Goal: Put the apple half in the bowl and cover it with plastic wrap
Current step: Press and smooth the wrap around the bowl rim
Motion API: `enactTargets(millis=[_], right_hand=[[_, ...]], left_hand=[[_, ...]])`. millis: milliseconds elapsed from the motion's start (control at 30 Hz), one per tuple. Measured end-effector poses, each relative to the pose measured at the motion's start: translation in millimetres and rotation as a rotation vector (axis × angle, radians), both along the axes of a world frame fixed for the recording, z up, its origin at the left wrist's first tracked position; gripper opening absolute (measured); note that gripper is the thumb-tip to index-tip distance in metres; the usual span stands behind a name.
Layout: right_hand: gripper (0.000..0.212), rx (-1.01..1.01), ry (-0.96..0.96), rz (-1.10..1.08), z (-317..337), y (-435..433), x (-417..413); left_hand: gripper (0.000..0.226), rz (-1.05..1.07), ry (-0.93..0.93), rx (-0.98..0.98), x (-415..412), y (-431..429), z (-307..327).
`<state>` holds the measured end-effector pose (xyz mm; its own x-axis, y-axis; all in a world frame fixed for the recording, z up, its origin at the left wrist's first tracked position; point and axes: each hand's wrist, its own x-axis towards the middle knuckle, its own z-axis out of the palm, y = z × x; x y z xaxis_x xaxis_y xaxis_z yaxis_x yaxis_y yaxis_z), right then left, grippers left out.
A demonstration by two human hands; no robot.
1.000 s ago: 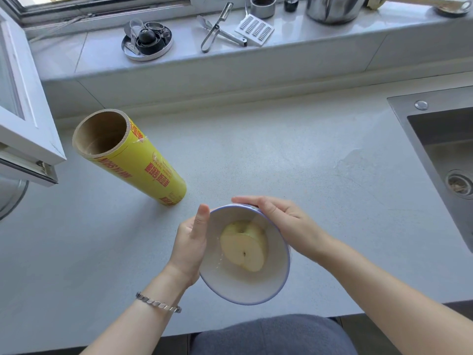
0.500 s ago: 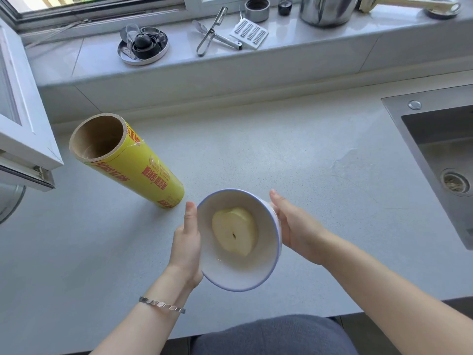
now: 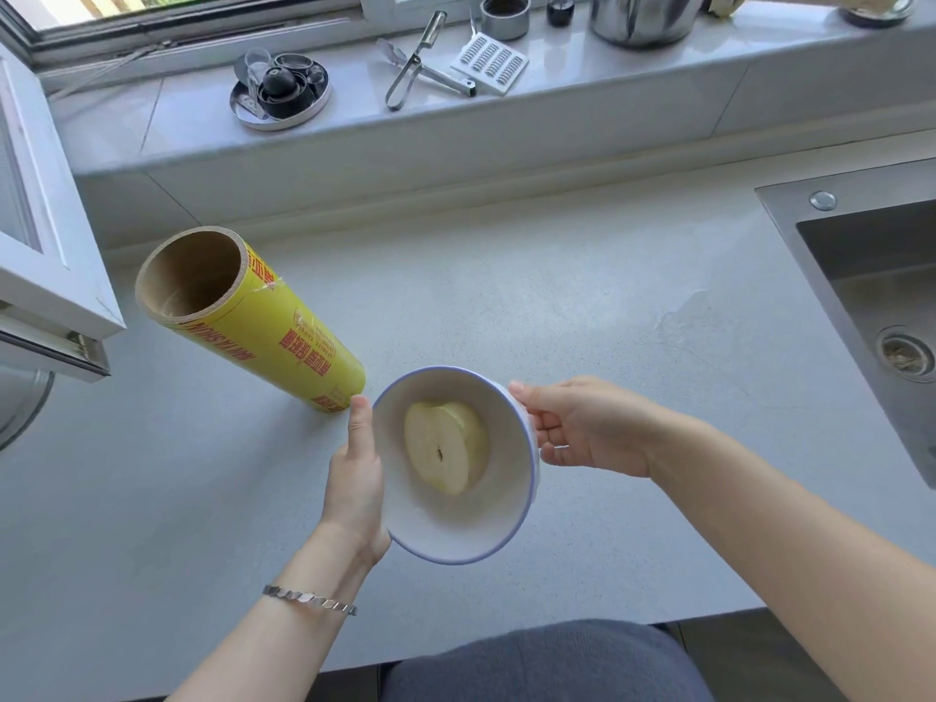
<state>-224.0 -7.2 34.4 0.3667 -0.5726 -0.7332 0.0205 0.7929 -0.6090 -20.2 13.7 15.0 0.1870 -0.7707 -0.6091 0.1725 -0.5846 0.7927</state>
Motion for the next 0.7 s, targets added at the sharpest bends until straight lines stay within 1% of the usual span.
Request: enactTargets(millis=[167,267,367,433,500,567,633,700], right_hand=[[0.021,0.011,-0.055,0.033,-3,-4,-1],[0.022,0.05,-0.089,0.041,-4,-6,-1],[0.02,0.176,-0.13,0.011,-3,-9,-3],[0.016,0.296,-0.194,-0.01,-3,-10,-4],[0.017,0.379,-0.268,-0.059,-4,-9,-5],[0.013,0.408,-0.302,-0.101,-6,-6,-7],[0.008,0.417,-0.29,-0.121,-9,-5,-9],[0.009,0.394,-0.267,-0.1,-10,-4,-10]], left_hand=[[0.051,-0.023,-0.033,0.016,5,2,-2],[0.058,-0.032,-0.043,0.027,6,2,0],[0.057,-0.032,-0.064,0.029,8,2,1],[0.061,-0.06,-0.081,0.014,8,2,2],[0.065,-0.083,-0.088,-0.012,8,1,6],[0.062,-0.094,-0.094,-0.037,7,-2,9],[0.053,-0.101,-0.087,-0.066,7,-4,9],[0.047,-0.116,-0.085,-0.09,5,-5,9]])
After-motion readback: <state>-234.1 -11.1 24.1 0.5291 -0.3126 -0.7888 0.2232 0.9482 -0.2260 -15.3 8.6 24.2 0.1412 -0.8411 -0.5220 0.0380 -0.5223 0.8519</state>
